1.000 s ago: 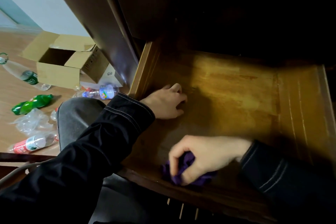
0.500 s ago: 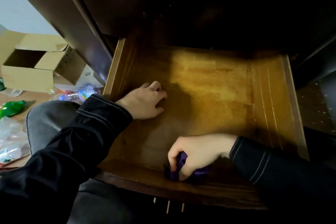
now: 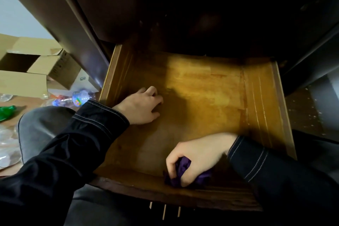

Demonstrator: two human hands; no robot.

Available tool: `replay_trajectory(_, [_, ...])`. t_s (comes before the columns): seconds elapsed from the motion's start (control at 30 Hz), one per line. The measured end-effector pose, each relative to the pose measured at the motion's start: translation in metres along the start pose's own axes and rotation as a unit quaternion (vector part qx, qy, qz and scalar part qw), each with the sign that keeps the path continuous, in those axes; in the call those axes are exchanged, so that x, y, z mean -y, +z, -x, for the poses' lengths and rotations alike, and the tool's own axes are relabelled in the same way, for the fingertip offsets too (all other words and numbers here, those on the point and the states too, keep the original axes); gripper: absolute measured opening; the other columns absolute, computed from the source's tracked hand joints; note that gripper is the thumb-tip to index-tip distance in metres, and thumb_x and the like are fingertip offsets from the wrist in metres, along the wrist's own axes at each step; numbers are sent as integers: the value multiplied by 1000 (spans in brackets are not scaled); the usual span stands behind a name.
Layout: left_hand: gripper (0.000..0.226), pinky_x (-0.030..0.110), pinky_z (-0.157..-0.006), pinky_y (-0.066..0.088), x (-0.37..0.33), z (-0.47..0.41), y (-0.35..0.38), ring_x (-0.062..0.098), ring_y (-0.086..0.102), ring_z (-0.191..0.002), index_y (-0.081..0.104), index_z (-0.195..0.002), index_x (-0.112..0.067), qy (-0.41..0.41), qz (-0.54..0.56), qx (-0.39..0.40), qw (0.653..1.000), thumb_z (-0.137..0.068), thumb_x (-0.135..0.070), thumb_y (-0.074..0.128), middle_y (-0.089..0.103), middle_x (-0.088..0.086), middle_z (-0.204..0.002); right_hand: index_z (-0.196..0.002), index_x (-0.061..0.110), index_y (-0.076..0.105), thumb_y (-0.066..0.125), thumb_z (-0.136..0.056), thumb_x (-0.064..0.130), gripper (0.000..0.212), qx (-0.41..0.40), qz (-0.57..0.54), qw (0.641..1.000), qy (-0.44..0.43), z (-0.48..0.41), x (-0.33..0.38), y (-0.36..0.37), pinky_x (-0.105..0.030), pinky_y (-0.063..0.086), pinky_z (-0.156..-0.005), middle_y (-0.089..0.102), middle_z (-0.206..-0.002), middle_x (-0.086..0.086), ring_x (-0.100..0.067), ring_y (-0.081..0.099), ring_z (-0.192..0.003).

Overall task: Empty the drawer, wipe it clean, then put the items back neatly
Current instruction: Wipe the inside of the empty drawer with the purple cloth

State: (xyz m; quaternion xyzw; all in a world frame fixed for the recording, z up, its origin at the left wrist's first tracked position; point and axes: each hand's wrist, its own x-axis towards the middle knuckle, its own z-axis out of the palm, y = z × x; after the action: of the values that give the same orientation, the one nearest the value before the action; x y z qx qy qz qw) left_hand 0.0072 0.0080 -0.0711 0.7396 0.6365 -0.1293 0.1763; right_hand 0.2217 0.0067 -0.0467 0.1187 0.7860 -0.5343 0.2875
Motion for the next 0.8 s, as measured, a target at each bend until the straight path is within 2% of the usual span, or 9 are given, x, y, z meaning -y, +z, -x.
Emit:
replay_trajectory(0.1, [47, 41, -103, 47, -1, 0, 0, 28, 43, -124, 46, -139, -29, -2, -2, 0, 1000, -96, -44, 58, 33, -1, -140, -106, 13, 71, 78, -87, 15, 20, 21, -86, 995, -46, 8, 4, -7, -20, 50, -77, 66, -89, 17, 0, 61, -84])
replay_trajectory(0.23, [48, 39, -103, 47, -3, 0, 1, 27, 43, -124, 45, -139, -29, -3, -6, -4, 1000, -96, -45, 57, 33, 0, -142, -114, 11, 68, 75, -89, 16, 27, 13, 25, 999, 35, -12, -2, 3, -34, 53, -90, 62, -106, 3, -15, 60, -100])
replay_trajectory(0.3, [48, 40, -104, 46, -1, 0, 0, 27, 43, -125, 45, -140, -30, -3, -6, -2, 1000, -96, -45, 56, 32, 0, -142, -115, 11, 68, 75, -89, 16, 28, 14, 47, 998, 30, -13, -3, 3, -37, 53, -91, 61, -107, 3, -16, 59, -100])
replay_trajectory(0.4, [47, 41, -104, 46, -1, 0, 0, 27, 43, -126, 45, -140, -30, -7, -6, 3, 1000, -96, -45, 57, 32, 0, -143, -110, 8, 69, 76, -88, 11, 23, 3, -74, 996, -49, -3, 3, -3, -21, 51, -81, 65, -95, 9, -1, 60, -86])
replay_trajectory(0.47, [48, 42, -104, 46, -3, 0, 0, 28, 43, -126, 45, -140, -29, -8, -7, 2, 1000, -96, -45, 57, 32, 0, -143, -111, 7, 69, 75, -89, 10, 23, 4, -108, 993, -52, -4, 4, -4, -18, 48, -79, 66, -96, 6, -3, 60, -86])
replay_trajectory(0.6, [48, 41, -105, 46, -4, 1, -2, 28, 43, -126, 45, -141, -29, -9, -6, -1, 1000, -96, -45, 56, 32, 0, -143, -117, 13, 68, 74, -91, 19, 28, -6, 15, 999, 37, -17, 1, 5, -9, 43, -62, 59, -99, 9, -5, 55, -82])
replay_trajectory(0.67, [49, 41, -105, 46, -3, 2, -4, 28, 43, -126, 45, -141, -29, -8, -5, 4, 1000, -97, -45, 56, 32, 0, -144, -112, 11, 69, 75, -89, 16, 24, -31, -23, 999, -20, -16, 1, 6, -8, 43, -68, 62, -101, 8, -2, 56, -84])
replay_trajectory(0.73, [49, 40, -106, 46, -3, 2, -4, 27, 43, -126, 44, -142, -30, -7, -7, 6, 1000, -97, -45, 56, 32, 0, -144, -110, 9, 71, 75, -89, 11, 21, -50, -116, 987, -96, -13, 9, 4, -13, 46, -80, 65, -102, 6, -1, 59, -88])
replay_trajectory(0.8, [49, 40, -106, 46, -5, 1, -4, 26, 43, -126, 44, -142, -30, -9, -10, 7, 1000, -97, -45, 56, 32, 0, -144, -110, 9, 71, 75, -89, 11, 21, -57, -147, 980, -124, -16, 15, 4, -17, 47, -84, 66, -103, 6, 0, 60, -90])
